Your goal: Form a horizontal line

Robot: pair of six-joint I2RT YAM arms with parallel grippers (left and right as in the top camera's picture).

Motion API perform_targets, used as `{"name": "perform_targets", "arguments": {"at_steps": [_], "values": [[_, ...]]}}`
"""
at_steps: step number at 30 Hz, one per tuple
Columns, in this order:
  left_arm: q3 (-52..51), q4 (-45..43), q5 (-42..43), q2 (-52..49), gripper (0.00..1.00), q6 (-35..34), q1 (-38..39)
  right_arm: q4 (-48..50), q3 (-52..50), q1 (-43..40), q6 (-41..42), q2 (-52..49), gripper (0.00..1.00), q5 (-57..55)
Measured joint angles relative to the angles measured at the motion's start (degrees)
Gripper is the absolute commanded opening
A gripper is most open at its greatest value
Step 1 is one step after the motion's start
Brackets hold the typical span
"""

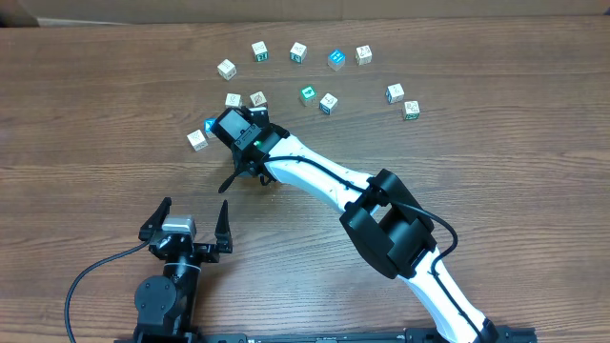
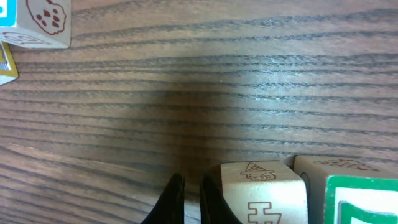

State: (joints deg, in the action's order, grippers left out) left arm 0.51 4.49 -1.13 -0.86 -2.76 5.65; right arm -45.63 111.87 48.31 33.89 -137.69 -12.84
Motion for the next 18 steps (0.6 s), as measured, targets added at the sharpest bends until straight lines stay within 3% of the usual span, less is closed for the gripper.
{"name": "perform_targets", "arguments": {"at_steps": [18], "values": [[-0.02,0.0,0.0,0.0,0.99,0.0,0.0,1.2,0.0,0.0,0.02,0.02,0.11,-1.73]]}}
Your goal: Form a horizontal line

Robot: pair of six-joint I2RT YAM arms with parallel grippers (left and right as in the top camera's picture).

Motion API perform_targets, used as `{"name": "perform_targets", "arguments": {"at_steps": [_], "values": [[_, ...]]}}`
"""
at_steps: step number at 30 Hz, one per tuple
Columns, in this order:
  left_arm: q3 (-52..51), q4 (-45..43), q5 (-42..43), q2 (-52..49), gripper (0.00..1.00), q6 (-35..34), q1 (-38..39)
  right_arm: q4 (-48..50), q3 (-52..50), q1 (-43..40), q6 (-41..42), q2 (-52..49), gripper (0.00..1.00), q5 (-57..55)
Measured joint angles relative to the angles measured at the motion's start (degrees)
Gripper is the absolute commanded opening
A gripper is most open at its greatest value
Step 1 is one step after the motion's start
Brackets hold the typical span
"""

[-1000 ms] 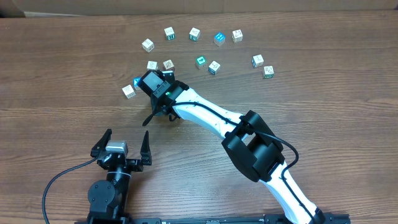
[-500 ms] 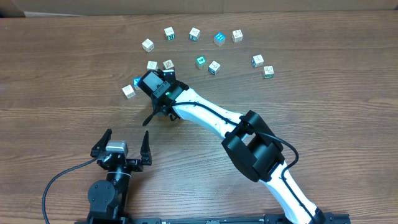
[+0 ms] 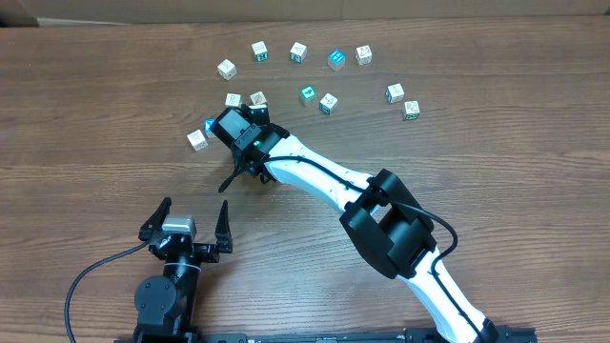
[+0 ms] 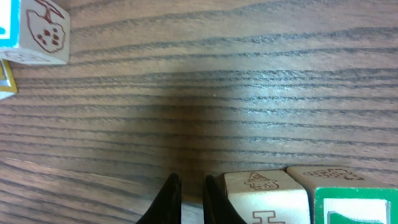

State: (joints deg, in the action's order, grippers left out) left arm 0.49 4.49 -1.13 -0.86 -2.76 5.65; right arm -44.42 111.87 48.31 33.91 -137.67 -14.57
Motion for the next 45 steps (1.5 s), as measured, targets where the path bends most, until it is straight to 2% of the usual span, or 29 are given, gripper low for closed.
{"name": "perform_targets", "arguments": {"at_steps": [19,25,27,31,36,40,43,45], "values": [[0.0,0.0,0.0,0.0,1.0,0.0,0.0,1.9,0.0,0.0,-0.02,0.0,0.12,-2.69],[0.02,0.0,0.0,0.0,1.0,0.0,0.0,4.09,-0.02,0.0,-0.87,0.0,0.2,-2.82],[0.0,0.0,0.0,0.0,1.0,0.0,0.0,4.13,0.33,0.0,-2.05,-0.02,0.26,-2.82],[0.0,0.0,0.0,0.0,1.0,0.0,0.0,2.36,3.91,0.0,-5.62,-0.02,0.49,-2.82],[0.0,0.0,0.0,0.0,0.99,0.0,0.0,-4.74,12.66,-0.7,-8.13,-0.02,0.64,-2.82],[0.0,0.0,0.0,0.0,0.99,0.0,0.0,-12.24,14.88,-2.73,-5.46,0.02,0.77,-2.58],[0.0,0.0,0.0,0.0,0.99,0.0,0.0,-16.87,14.86,-5.18,-3.74,0.02,1.0,-1.44],[0.0,-0.02,0.0,0.0,1.0,0.0,0.0,-18.88,14.86,-6.91,-3.41,0.02,1.0,0.2]]}}
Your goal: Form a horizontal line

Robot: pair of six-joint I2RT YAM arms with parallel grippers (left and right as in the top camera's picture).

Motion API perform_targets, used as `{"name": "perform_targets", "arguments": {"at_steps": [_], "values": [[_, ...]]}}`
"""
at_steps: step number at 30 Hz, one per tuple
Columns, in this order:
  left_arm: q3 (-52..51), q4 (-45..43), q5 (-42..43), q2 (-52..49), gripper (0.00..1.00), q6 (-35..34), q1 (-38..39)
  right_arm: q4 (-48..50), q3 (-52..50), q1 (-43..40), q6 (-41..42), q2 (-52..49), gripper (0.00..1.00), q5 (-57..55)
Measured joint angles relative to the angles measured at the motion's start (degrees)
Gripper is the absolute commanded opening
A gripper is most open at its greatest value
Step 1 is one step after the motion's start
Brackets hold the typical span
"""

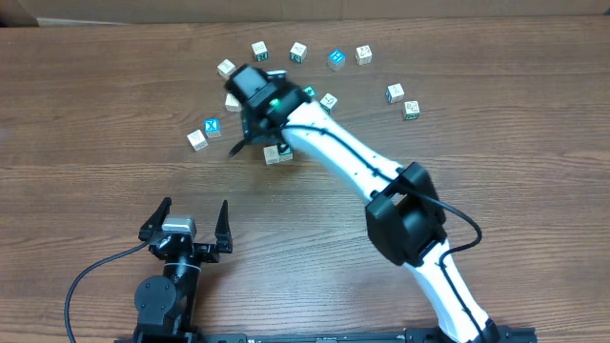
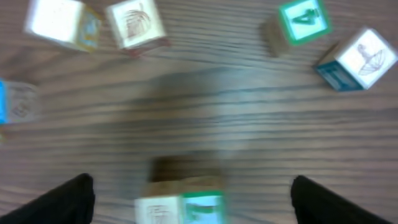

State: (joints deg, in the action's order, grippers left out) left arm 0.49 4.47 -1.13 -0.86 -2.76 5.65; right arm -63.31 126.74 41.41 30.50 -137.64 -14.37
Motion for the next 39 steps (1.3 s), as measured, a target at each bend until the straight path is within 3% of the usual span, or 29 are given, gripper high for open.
{"name": "perform_targets", "arguments": {"at_steps": [7,17,32,39], "values": [[0.0,0.02,0.0,0.0,1.0,0.0,0.0,-1.36,-0.02,-2.14,0.39,0.0,1.0,6.8],[0.0,0.02,0.0,0.0,1.0,0.0,0.0,2.21,-5.92,-0.07,0.39,0.0,0.97,7.89],[0.0,0.02,0.0,0.0,1.0,0.0,0.0,8.79,-10.95,0.24,-3.8,0.0,0.61,7.96],[0.0,0.02,0.0,0.0,1.0,0.0,0.0,8.83,-10.95,0.24,-3.72,0.0,0.52,7.93]]}}
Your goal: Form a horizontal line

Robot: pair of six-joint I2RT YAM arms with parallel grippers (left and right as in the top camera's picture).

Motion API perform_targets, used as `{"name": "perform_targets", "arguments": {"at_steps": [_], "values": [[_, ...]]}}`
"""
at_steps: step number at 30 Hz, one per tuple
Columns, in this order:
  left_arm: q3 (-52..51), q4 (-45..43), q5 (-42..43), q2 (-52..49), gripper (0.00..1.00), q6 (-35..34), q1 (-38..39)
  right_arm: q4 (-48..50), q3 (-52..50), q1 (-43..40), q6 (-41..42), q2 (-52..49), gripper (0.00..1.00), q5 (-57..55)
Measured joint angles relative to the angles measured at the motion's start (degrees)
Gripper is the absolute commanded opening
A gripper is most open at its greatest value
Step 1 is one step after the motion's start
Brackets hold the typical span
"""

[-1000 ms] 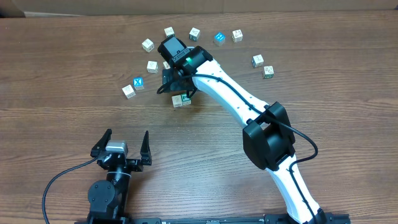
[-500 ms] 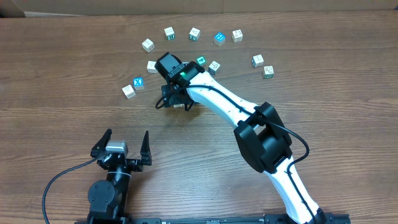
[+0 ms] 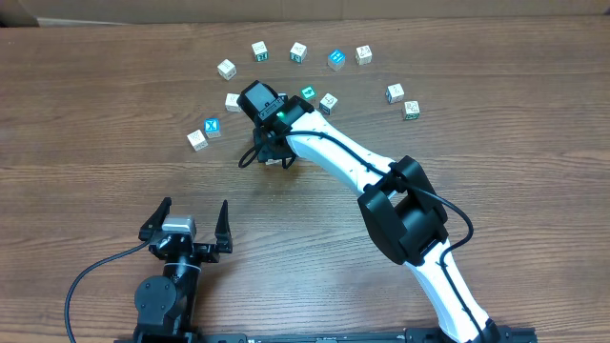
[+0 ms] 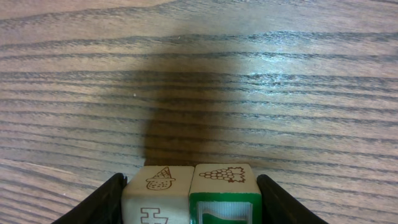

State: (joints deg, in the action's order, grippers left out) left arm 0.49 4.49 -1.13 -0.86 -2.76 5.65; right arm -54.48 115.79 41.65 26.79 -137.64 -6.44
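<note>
Two wooden blocks stand side by side in the right wrist view, an ice-cream block (image 4: 158, 190) marked I and a grapes block (image 4: 224, 190) with a green face. My right gripper (image 4: 193, 193) is shut on the pair, one black finger (image 4: 106, 202) against each outer side. Overhead, the right gripper (image 3: 270, 155) is at the table's middle left and covers most of the pair (image 3: 278, 161). The left gripper (image 3: 191, 219) rests open near the front edge, holding nothing.
Several more letter blocks lie scattered in an arc behind the gripper, from a white one (image 3: 197, 139) and a blue one (image 3: 212, 127) at the left to a green-edged one (image 3: 411, 110) at the right. The right arm (image 3: 343, 167) stretches across the table.
My right gripper was wide open and higher above the two blocks, its view blurred. Now it is down at the table with its fingers against the pair's outer sides.
At first my right gripper was shut, tips on the table just left of the ice-cream block, and stayed there at the second moment. Then it was raised and wide open over the touching pair. Now it grips both blocks together. The left arm has not moved.
</note>
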Motion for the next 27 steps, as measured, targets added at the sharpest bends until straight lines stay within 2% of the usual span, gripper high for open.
{"name": "perform_targets", "arguments": {"at_steps": [13,27], "values": [[0.0,0.0,0.0,0.0,1.0,0.0,0.0,0.04,0.0,0.02,9.7,0.0,0.47,-0.42],[0.0,0.0,0.0,0.0,0.99,0.0,0.0,-0.59,0.0,1.31,11.19,0.0,0.48,-1.75]]}}
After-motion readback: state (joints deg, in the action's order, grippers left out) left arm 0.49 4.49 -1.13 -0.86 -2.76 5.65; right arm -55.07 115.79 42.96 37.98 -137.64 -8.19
